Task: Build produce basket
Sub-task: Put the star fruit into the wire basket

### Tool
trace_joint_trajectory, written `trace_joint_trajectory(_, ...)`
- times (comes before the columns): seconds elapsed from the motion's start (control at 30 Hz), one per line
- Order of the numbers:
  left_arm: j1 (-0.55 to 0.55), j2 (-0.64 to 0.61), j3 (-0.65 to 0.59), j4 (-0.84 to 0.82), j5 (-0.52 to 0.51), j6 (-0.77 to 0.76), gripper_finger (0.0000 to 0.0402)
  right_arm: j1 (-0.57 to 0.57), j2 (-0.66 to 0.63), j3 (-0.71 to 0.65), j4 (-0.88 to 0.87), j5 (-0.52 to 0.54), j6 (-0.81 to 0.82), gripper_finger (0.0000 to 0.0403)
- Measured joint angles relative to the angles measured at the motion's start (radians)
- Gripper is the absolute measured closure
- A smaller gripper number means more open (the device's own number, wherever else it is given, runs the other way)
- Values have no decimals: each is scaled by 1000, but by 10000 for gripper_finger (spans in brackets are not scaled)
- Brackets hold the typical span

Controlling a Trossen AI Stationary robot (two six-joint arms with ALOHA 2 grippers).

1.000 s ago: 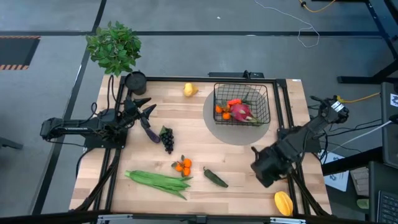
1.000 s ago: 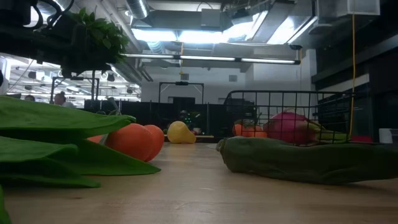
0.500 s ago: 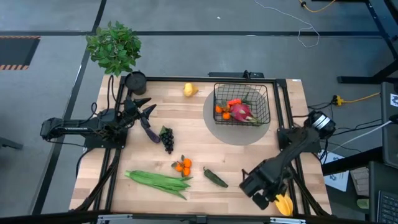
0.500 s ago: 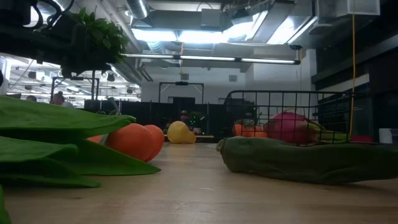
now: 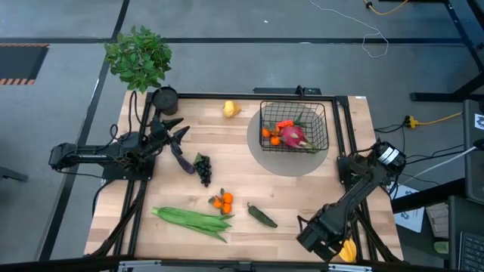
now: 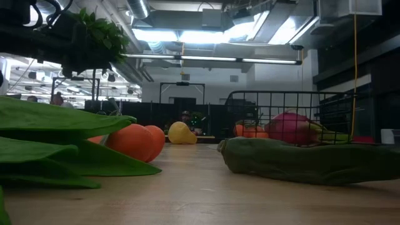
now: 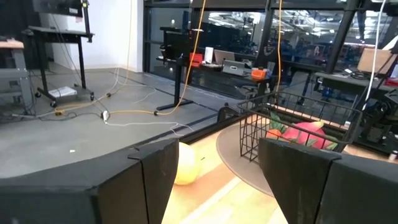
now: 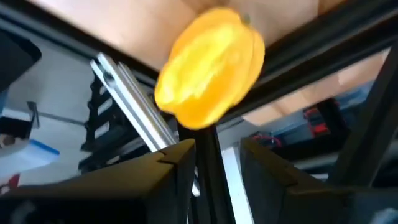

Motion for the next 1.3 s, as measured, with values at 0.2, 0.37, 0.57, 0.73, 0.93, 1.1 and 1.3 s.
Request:
trace_joint_trajectory(0.2, 0, 0, 0, 38, 0, 53, 191, 9, 0, -89, 122, 9, 7, 286)
trace_joint_trajectory(0.37, 0, 0, 0, 58, 0, 64, 191, 17, 0, -150, 237, -4, 37, 286)
trace_joint_trajectory(0.57, 0, 0, 0, 59, 0, 63, 191, 22, -6, -152, 205, 4, 88, 286)
trace_joint_trajectory(0.73, 0, 0, 0, 59, 0, 63, 191, 44, -18, -151, 188, 4, 189, 286)
trace_joint_trajectory(0.93, 0, 0, 0, 57, 0, 63, 191, 81, -19, -181, 368, -27, 259, 286)
trace_joint_trajectory(1.1, 0, 0, 0, 56, 0, 63, 191, 80, -20, -259, 541, -33, 297, 289)
trace_joint_trajectory(1.3, 0, 0, 0, 56, 0, 63, 191, 81, -23, -290, 549, -54, 254, 344)
